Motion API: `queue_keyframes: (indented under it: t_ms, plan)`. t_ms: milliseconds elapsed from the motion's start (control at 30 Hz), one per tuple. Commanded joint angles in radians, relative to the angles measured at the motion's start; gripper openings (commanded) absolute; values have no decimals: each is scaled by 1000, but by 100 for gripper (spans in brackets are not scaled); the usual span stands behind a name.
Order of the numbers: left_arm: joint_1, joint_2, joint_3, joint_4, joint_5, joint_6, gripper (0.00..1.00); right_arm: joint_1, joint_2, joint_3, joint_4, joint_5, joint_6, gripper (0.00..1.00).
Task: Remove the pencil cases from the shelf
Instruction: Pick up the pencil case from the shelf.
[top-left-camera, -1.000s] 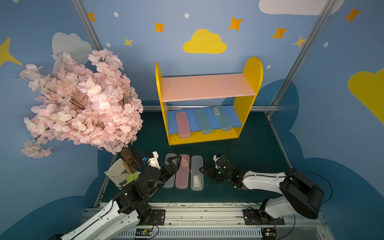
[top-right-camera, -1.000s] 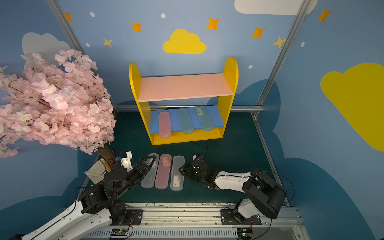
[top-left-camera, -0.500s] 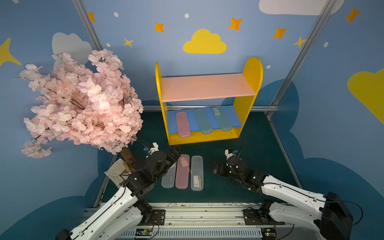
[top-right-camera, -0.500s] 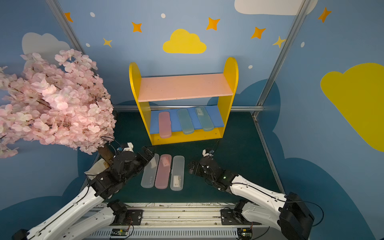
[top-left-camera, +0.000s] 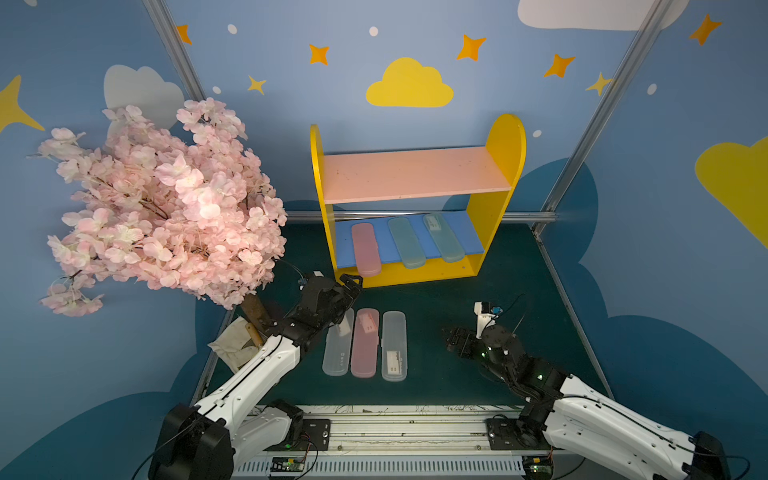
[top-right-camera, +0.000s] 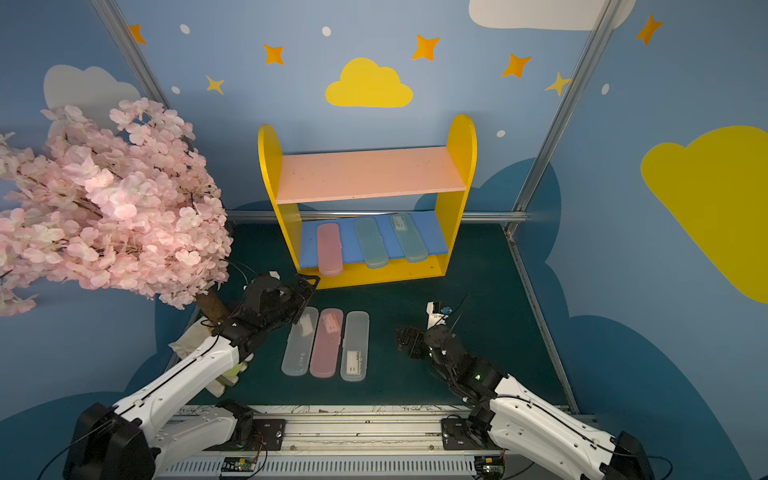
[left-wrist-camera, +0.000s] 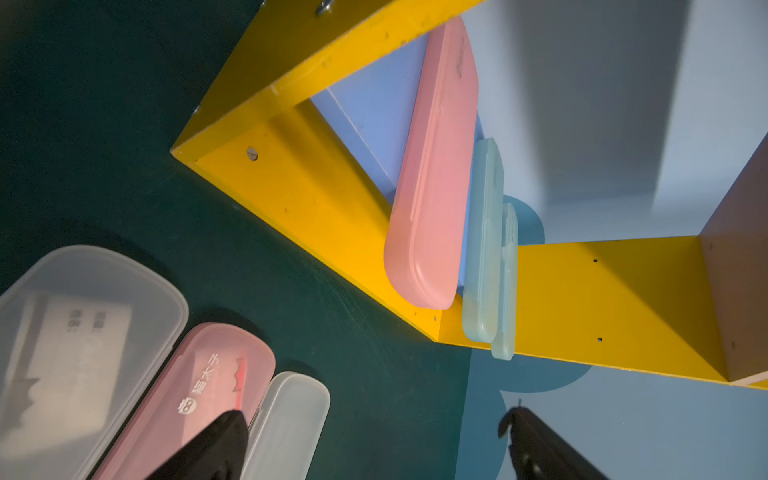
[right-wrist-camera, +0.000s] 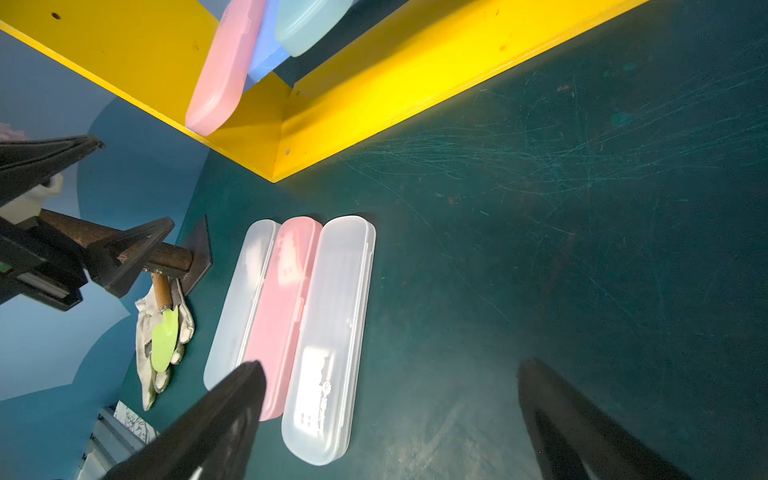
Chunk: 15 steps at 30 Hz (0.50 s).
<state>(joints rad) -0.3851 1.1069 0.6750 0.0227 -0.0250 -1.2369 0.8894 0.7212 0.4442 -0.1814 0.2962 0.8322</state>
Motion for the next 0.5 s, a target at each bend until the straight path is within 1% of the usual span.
queue_keyframes:
  t_ms: [0,267,467]
  plan:
    - [15,39,-8,111,22,17,99,-6,-38,-10,-7,37,-13,99]
    - [28,169,16,232,40,1,98,-7,-70,-25,-6,47,-7,99]
    - [45,266,41,327,53,-28,94,-9,-77,-25,-8,49,-8,99]
